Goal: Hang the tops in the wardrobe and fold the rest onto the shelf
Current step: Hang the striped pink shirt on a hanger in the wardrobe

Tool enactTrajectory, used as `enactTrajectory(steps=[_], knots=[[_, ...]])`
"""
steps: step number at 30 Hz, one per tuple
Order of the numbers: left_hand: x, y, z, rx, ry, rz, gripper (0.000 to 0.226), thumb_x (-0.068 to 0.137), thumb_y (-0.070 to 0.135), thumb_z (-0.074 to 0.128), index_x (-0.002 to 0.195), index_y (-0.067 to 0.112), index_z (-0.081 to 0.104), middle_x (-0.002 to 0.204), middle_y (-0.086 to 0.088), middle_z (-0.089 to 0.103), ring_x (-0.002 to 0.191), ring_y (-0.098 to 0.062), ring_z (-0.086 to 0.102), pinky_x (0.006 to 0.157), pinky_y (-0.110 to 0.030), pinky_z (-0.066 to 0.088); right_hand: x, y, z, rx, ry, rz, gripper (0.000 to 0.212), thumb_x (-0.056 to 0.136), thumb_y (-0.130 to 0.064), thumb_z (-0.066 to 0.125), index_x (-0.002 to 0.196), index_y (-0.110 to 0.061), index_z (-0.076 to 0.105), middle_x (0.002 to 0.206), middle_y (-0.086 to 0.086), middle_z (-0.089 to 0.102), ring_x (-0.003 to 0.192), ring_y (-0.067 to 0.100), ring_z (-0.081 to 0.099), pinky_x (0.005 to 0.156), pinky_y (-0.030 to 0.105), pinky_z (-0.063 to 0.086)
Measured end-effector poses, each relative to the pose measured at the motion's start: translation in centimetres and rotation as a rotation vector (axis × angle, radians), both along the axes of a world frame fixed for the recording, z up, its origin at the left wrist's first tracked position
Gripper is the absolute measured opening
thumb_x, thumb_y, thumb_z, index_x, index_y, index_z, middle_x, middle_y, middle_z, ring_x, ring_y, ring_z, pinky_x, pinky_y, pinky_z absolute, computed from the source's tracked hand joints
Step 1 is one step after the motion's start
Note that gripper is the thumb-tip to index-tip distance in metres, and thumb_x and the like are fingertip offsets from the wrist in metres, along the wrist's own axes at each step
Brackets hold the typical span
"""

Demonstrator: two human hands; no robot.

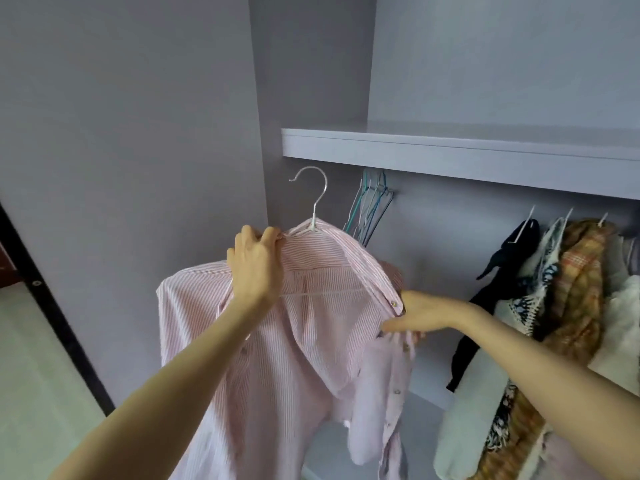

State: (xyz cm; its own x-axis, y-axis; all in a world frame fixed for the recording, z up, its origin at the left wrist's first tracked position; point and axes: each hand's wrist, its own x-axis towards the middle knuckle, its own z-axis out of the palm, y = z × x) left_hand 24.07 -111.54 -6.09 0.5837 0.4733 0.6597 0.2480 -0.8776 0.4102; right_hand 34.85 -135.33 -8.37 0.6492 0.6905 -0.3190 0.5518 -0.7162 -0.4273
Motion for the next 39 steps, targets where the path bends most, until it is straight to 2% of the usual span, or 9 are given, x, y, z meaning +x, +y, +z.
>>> enactTrajectory(steps=[2,6,10,14,19,23,30,35,39], knots=[[0.0,0.0,0.0,-0.007,-0.001,-0.029,0.023,0.098,0.012,0.046,0.114,0.009,0.062,0.099,-0.015,0.048,0.094,-0.033,0.047,0.081,-0.038,0.031,0.3,-0.3,0.6,0.082,0.025,-0.020,0.024,0.088,-0.038,0.062,0.095,-0.016,0.057,0.085,0.000,0.065,0.079,0.020,0.064,0.068,0.029,0.052],[-0.5,0.3,-0.1,-0.032,-0.002,-0.116,0.024,0.098,0.018,0.048,0.113,0.006,0.063,0.098,-0.018,0.050,0.091,-0.037,0.050,0.082,-0.042,0.037,1.0,0.4,1.8,0.506,-0.358,-0.206,0.017,0.092,-0.041,0.051,0.087,-0.026,0.060,0.095,-0.002,0.065,0.092,0.020,0.060,0.084,0.035,0.047],[-0.9,0.1,-0.1,-0.094,0.049,-0.260,0.027,0.096,0.016,0.052,0.118,0.006,0.063,0.100,-0.020,0.053,0.094,-0.039,0.054,0.088,-0.044,0.043,1.3,2.6,2.2,0.459,-0.596,0.023,0.034,0.093,-0.023,0.052,0.127,-0.015,0.052,0.124,0.002,0.055,0.114,0.023,0.051,0.092,0.036,0.042],[-1.4,0.2,0.0,-0.106,0.064,-0.358,0.028,0.094,0.013,0.055,0.121,0.007,0.063,0.101,-0.019,0.054,0.096,-0.036,0.056,0.091,-0.037,0.042,0.7,4.9,0.8,0.526,-0.537,0.073,0.012,0.095,-0.025,0.051,0.089,-0.015,0.048,0.073,-0.003,0.053,0.067,0.024,0.051,0.057,0.032,0.034],[-1.8,0.2,-1.2,0.102,0.102,-0.135,0.046,0.090,0.019,0.061,0.135,0.015,0.051,0.116,-0.017,0.049,0.103,-0.035,0.045,0.090,-0.044,0.037,-0.1,6.0,-0.3,0.847,-0.527,-0.082,0.019,0.093,-0.011,0.053,0.076,-0.005,0.049,0.060,0.012,0.049,0.055,0.028,0.043,0.056,0.040,0.036],[-2.7,2.1,-1.4,0.114,0.052,0.023,0.038,0.088,0.011,0.057,0.126,0.017,0.060,0.112,-0.017,0.052,0.096,-0.038,0.050,0.075,-0.041,0.039,0.0,5.6,-0.4,0.804,-0.585,-0.089,0.013,0.093,-0.011,0.055,0.081,-0.004,0.055,0.066,0.014,0.055,0.059,0.029,0.050,0.058,0.041,0.042],[-2.2,4.9,1.1,0.178,0.283,0.058,0.031,0.097,0.040,0.043,0.111,0.023,0.065,0.103,-0.007,0.064,0.091,-0.038,0.061,0.070,-0.036,0.042,-0.3,4.9,-0.5,0.390,-0.663,0.189,0.019,0.094,-0.022,0.054,0.079,-0.011,0.050,0.082,0.011,0.063,0.076,0.033,0.057,0.063,0.037,0.038],[-2.5,6.0,1.5,0.243,0.435,0.008,0.041,0.083,0.058,0.058,0.104,0.023,0.065,0.100,-0.003,0.067,0.093,-0.034,0.061,0.066,-0.031,0.036,0.8,4.2,0.1,0.528,-0.664,-0.021,0.015,0.095,-0.020,0.052,0.089,-0.007,0.057,0.087,0.014,0.065,0.078,0.036,0.059,0.066,0.041,0.045],[-2.3,5.6,2.0,0.057,0.576,-0.126,0.039,0.075,0.050,0.072,0.104,0.024,0.066,0.099,-0.003,0.066,0.097,-0.030,0.059,0.073,-0.033,0.046,0.8,3.5,-0.5,0.462,-0.666,-0.044,0.018,0.097,-0.024,0.049,0.095,-0.010,0.060,0.089,0.009,0.066,0.079,0.034,0.061,0.066,0.038,0.045]])
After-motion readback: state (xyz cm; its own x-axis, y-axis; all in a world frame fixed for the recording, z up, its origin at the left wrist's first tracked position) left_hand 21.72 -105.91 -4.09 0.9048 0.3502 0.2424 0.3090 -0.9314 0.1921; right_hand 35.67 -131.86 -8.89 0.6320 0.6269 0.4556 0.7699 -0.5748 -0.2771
